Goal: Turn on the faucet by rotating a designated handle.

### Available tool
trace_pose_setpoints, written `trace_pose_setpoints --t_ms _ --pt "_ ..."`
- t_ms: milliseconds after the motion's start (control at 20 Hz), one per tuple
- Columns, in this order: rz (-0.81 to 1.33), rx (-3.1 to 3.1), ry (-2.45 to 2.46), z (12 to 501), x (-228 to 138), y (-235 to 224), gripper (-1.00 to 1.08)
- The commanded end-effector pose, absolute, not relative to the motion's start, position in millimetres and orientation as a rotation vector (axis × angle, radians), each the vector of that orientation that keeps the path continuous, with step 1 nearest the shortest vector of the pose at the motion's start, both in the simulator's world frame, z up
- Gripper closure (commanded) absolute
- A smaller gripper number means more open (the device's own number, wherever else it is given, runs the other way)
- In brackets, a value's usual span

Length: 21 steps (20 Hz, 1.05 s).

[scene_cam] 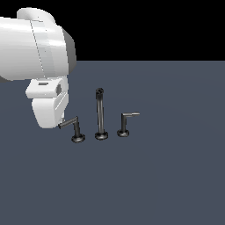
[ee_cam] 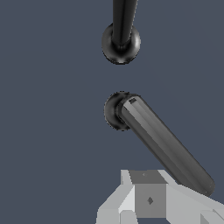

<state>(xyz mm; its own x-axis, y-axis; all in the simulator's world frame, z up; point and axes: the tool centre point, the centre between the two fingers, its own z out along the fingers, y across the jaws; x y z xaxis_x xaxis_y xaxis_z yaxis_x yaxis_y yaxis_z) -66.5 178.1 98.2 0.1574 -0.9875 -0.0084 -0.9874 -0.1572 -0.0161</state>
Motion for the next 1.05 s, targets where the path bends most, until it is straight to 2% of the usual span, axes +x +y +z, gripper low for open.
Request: trace_pose_setpoints --t_ms 0,200,300,1000 --pt "-0.002 -2.390 2.034 98 -81 173 1.08" --pt "-0.001 -2.394 2.033 98 -94 169 1.08" --pt "-0.001 -2.389 2.024 98 -88 174 1.08" --pt "0.000 -2.395 2.032 98 -109 128 1.08"
